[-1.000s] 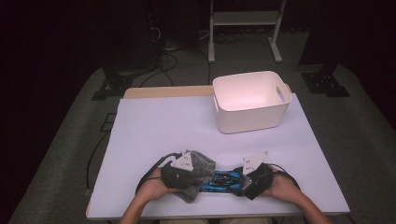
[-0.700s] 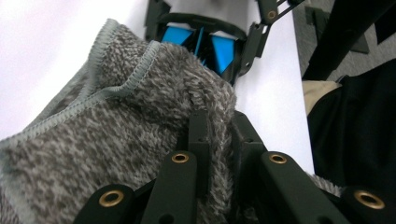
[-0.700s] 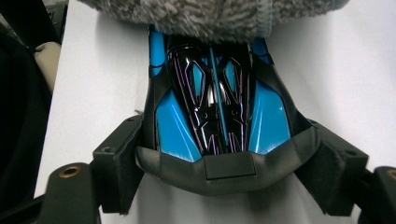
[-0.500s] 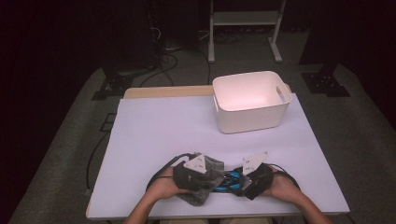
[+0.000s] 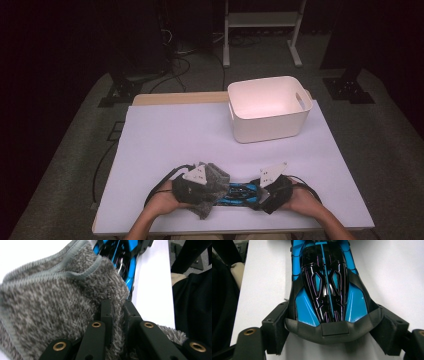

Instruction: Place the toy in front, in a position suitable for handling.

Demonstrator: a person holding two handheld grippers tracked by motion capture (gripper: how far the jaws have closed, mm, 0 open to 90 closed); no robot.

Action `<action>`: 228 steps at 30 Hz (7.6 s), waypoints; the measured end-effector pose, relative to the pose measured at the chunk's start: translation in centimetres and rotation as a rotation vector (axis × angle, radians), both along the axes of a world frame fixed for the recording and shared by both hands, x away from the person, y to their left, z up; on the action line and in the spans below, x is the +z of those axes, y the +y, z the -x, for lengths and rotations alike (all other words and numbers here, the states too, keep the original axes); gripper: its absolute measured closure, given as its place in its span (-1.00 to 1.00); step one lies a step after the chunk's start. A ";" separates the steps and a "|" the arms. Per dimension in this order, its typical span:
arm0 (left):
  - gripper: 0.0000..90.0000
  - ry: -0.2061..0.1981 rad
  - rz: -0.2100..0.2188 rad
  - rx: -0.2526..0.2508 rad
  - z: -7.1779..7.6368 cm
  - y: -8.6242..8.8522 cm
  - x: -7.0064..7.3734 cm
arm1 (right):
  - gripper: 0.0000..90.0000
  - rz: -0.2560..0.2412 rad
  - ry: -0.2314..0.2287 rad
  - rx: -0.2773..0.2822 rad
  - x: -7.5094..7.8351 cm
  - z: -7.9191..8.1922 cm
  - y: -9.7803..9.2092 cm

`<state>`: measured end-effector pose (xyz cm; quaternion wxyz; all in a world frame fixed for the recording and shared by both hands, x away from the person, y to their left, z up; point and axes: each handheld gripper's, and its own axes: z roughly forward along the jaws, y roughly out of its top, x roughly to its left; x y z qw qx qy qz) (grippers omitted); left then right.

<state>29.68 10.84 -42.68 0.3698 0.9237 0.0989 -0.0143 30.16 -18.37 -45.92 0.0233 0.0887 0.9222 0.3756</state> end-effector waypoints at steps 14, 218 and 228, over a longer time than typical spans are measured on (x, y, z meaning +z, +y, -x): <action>0.81 -0.016 -0.010 -0.110 -0.7 -5.1 1.3 | -0.50 -0.005 0.003 -0.001 0.0 0.0 -0.1; 0.80 0.036 -0.162 -0.157 -4.3 -8.3 2.7 | -0.50 -0.049 -0.001 0.050 -0.4 -1.0 1.2; 0.80 0.050 -0.167 -0.098 -4.1 -4.7 2.6 | -0.50 -0.049 -0.001 0.048 -0.4 -0.9 1.3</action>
